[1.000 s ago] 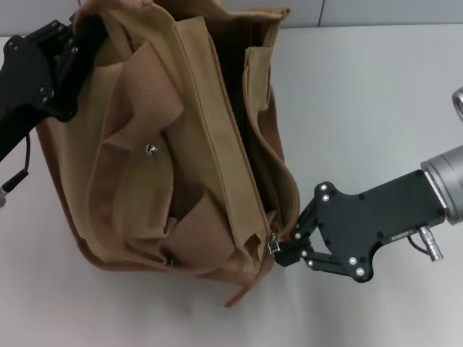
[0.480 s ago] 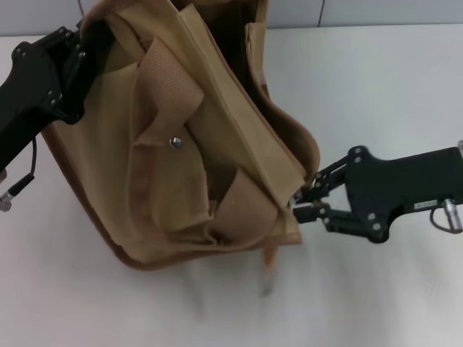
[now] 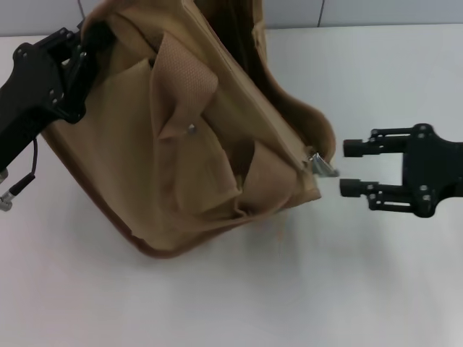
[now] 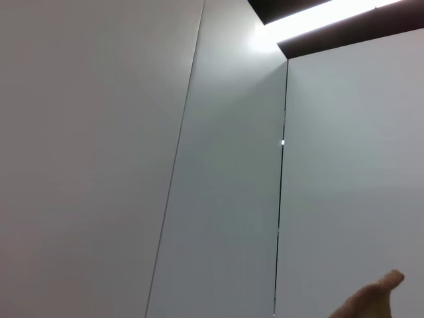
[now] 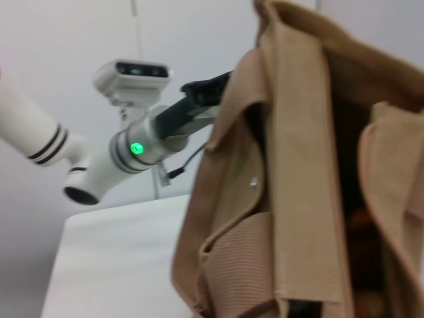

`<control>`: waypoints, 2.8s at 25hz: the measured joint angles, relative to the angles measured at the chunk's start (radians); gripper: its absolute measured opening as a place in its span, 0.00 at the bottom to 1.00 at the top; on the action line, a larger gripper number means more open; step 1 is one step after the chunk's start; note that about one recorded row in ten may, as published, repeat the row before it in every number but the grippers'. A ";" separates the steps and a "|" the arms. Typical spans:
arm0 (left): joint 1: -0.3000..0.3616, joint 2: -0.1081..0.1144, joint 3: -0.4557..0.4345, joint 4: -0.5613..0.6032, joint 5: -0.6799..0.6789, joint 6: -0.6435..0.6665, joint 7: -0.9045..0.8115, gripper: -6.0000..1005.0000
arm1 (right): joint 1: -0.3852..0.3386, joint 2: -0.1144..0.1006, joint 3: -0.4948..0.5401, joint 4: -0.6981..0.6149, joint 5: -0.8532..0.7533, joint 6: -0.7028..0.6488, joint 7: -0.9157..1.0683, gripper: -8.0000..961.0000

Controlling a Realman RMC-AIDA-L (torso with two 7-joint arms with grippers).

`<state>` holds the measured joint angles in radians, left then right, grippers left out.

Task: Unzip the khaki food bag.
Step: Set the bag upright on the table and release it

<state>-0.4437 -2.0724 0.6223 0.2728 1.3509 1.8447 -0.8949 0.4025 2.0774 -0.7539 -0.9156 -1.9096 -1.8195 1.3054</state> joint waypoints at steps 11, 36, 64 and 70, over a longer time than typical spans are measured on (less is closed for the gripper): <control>-0.006 0.000 -0.007 -0.003 -0.011 -0.004 -0.006 0.08 | -0.039 -0.009 0.075 0.047 -0.010 0.037 -0.066 0.61; -0.047 -0.002 -0.009 -0.075 -0.162 0.022 -0.101 0.08 | 0.033 0.006 0.083 0.565 0.212 0.315 -0.622 0.61; -0.048 -0.001 -0.007 -0.078 -0.161 0.049 -0.116 0.08 | 0.176 0.012 0.012 0.788 0.201 0.430 -0.752 0.60; -0.050 -0.002 -0.008 -0.078 -0.160 0.042 -0.109 0.08 | 0.203 0.012 -0.003 0.813 0.201 0.438 -0.753 0.60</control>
<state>-0.4938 -2.0739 0.6146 0.1948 1.1905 1.8869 -1.0041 0.6051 2.0894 -0.7569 -0.1026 -1.7089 -1.3814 0.5526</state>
